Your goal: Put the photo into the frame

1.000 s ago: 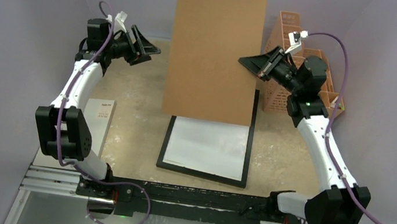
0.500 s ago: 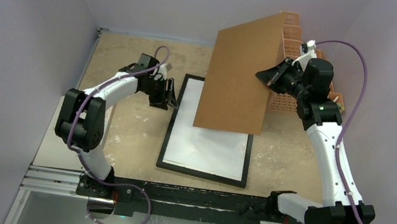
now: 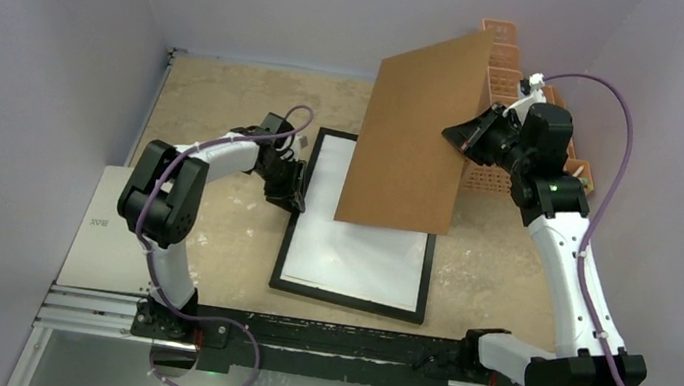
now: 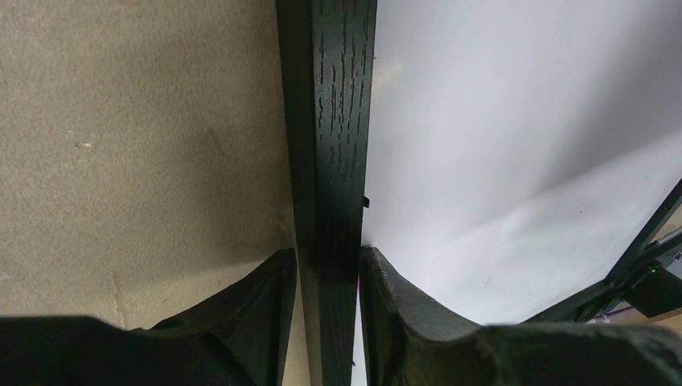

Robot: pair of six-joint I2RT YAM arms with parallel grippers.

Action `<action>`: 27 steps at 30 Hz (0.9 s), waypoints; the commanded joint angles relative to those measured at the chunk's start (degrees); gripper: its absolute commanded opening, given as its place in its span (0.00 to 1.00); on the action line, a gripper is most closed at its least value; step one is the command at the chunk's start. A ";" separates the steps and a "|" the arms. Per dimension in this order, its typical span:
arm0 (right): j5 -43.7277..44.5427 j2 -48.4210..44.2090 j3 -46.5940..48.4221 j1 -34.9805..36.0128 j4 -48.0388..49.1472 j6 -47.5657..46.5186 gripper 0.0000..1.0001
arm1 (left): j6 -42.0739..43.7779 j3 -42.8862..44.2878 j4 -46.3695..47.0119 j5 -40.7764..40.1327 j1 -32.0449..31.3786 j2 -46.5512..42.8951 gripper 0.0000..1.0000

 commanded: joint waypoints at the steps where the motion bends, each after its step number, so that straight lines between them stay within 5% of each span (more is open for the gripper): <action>1: -1.70 -1.79 0.39 -0.14 6.09 1.82 0.00 | 0.97 0.68 0.52 -4.32 -0.31 0.76 0.34; 27: -16.52 6.10 -6.20 1.93 18.42 7.80 0.00 | -2.50 -4.66 -1.78 -6.17 14.26 -3.95 0.25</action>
